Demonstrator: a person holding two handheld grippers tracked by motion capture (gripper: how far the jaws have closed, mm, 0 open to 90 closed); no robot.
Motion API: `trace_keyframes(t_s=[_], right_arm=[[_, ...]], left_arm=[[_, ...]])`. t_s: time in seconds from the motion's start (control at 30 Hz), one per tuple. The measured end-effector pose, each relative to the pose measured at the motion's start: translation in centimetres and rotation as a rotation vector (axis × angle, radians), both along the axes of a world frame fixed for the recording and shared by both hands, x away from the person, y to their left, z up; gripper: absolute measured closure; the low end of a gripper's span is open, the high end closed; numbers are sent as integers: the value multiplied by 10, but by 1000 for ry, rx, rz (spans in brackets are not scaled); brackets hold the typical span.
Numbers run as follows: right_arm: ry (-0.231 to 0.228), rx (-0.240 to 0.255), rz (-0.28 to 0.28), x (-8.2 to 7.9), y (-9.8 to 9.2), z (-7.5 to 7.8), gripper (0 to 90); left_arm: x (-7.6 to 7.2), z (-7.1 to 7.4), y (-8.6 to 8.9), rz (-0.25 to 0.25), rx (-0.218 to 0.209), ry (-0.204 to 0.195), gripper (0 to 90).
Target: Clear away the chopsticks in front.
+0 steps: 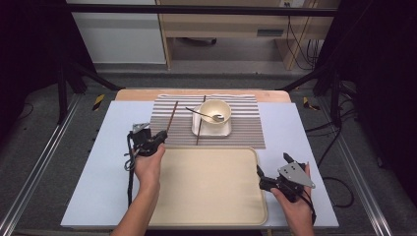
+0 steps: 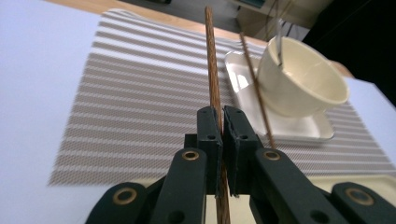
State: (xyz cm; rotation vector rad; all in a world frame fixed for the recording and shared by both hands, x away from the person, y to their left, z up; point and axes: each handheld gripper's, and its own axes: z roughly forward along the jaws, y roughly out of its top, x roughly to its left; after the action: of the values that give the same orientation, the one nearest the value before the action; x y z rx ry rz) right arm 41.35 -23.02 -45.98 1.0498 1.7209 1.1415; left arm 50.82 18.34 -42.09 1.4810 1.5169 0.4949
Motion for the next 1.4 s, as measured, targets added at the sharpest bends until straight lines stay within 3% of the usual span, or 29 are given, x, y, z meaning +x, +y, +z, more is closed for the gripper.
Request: trace_keyframes(t_s=[0.13,0.2,0.37,0.53,0.9,1.0,1.13,1.4], right_arm=[[7,-26,20,1,5,-1,35],[7,-45,20,2,5,-1,35],[20,-41,13,3,3,-2,35],[1,-47,31,0,0,0,32],[-12,-38,14,1,-3,0,35],[-10,-33,12,0,-3,0,35],[-24,-113,-15,0,-4,0,37],[-26,-110,4,-1,-3,0,38]], left_arm=[[-14,-4,3,7,5,26,855],[-21,-2,6,4,31,9,855],[-33,-5,8,4,18,-1,855],[-51,-5,5,4,26,-19,855],[-67,-3,4,6,48,-51,855],[-72,-5,6,14,36,-53,855],[-77,-6,9,30,38,-53,855],[-86,-5,15,68,41,-58,855]])
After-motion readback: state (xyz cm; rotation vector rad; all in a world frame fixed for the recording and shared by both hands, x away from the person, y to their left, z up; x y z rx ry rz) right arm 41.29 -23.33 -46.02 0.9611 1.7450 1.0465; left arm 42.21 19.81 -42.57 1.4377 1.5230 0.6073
